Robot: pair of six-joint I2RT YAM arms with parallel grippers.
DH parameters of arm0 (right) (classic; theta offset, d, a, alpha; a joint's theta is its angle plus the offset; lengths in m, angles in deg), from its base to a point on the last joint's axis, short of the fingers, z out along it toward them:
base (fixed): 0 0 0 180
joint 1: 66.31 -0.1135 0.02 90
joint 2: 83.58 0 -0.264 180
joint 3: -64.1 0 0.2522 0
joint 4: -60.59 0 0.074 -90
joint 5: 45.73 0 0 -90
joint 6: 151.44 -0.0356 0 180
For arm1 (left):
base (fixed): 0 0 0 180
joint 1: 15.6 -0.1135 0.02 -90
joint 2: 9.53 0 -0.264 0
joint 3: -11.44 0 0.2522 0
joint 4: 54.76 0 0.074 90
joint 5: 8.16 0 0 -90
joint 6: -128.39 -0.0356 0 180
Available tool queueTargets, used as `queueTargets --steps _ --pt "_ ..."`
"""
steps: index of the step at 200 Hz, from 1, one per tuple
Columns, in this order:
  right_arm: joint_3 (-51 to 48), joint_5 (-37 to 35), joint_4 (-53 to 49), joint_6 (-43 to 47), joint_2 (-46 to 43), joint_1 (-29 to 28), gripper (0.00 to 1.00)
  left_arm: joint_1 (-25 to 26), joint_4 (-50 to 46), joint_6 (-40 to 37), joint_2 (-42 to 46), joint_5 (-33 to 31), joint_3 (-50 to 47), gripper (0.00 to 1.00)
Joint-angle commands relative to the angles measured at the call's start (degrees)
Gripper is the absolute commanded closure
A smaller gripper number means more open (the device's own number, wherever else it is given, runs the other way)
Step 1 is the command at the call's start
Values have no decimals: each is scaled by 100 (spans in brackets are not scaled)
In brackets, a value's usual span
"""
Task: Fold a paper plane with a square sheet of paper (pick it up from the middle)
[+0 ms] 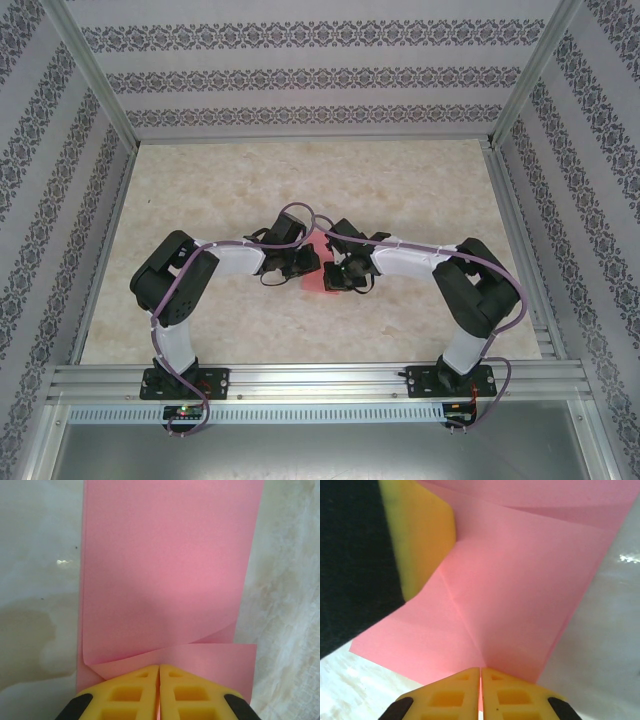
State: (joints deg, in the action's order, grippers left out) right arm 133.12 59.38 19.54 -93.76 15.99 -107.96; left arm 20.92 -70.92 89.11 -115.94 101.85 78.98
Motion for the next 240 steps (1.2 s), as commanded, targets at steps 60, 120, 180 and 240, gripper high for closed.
queueTargets --steps 60,120,180,240 --pt "26 -168 -172 129 194 -52 89 108 -598 30 -405 -408 -239 90" --pt "-253 19 2 178 155 33 89 106 -813 4 -435 -517 -182 90" --pt "-793 241 328 327 17 156 89 104 -1000 25 -446 -695 -196 90" --pt "-1310 770 768 549 -75 363 89 102 -1090 25 -478 -736 -169 90"
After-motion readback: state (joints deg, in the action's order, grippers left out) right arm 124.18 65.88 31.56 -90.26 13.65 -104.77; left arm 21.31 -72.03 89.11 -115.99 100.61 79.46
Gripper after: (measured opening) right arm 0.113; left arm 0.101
